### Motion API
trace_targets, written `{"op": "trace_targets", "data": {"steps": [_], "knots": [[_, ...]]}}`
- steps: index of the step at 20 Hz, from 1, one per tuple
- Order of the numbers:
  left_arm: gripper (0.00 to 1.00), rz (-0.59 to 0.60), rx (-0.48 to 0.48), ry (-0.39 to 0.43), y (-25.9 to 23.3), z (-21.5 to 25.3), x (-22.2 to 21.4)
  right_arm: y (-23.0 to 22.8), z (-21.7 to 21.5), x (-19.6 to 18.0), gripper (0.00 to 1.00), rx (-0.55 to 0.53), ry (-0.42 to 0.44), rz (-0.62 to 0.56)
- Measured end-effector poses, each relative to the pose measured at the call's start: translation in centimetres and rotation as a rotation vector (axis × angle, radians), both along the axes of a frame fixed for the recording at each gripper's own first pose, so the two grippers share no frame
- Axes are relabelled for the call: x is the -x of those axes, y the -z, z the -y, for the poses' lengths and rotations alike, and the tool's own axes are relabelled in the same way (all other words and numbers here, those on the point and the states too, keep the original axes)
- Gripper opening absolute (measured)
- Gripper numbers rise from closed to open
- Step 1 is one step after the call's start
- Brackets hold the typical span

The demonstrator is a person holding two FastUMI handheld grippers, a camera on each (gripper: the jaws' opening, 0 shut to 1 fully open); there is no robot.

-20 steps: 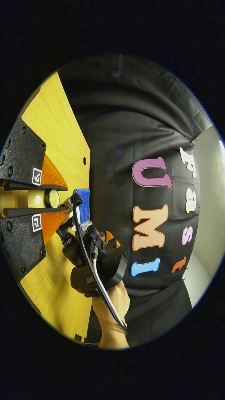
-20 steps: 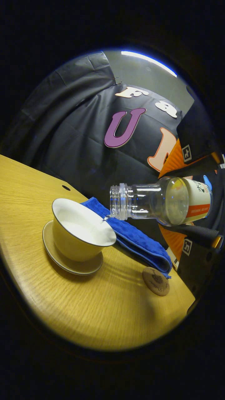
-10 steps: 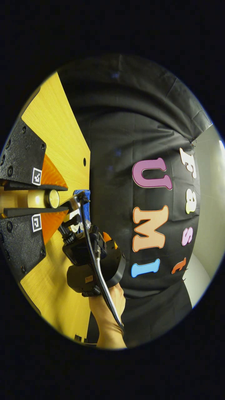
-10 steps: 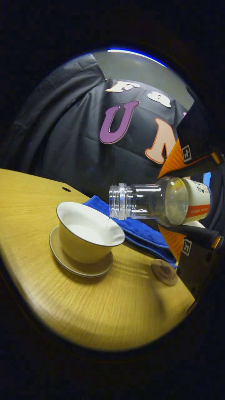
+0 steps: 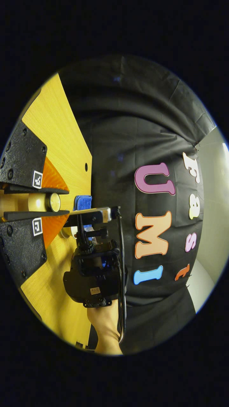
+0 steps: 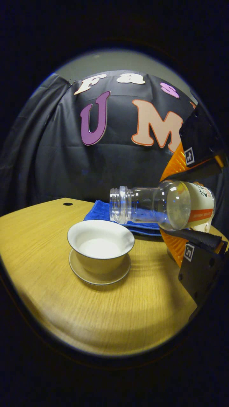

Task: Open the teacup lid with one hand, grasp the water bottle and pour water into the teacup with the other hand; after pouring, place the water bottle on the coaster and then close the teacup lid.

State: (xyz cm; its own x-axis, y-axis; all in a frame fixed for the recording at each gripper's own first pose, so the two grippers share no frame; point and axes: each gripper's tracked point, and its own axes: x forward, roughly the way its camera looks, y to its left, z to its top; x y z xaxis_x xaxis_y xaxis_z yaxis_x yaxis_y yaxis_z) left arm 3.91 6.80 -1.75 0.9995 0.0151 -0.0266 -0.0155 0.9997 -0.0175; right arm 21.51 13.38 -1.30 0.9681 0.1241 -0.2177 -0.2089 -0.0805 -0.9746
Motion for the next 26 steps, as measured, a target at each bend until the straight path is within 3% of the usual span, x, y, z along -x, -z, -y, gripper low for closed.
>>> {"op": "trace_targets", "data": {"steps": [1, 10, 18, 22, 26], "knots": [[0.19, 0.002, 0.001, 0.0, 0.0, 0.0, 0.0, -0.2, 0.6, -0.2, 0.75, -0.052, 0.008, -0.012], [0.19, 0.0, 0.001, -0.001, 0.0, 0.0, 0.0, -1.8, 2.4, -1.9, 0.74, -0.531, 0.067, -0.072], [0.18, 0.002, 0.001, -0.001, 0.0, 0.0, 0.0, -3.9, 6.1, -4.0, 0.72, -1.073, 0.168, -0.091], [0.18, 0.002, 0.001, -0.001, 0.1, 0.0, -0.1, -4.0, 7.9, -4.3, 0.74, -1.242, 0.182, -0.026], [0.19, 0.002, 0.0, -0.003, 0.1, -0.1, -0.1, -2.6, 9.1, -4.4, 0.72, -1.462, 0.24, -0.062]]}}
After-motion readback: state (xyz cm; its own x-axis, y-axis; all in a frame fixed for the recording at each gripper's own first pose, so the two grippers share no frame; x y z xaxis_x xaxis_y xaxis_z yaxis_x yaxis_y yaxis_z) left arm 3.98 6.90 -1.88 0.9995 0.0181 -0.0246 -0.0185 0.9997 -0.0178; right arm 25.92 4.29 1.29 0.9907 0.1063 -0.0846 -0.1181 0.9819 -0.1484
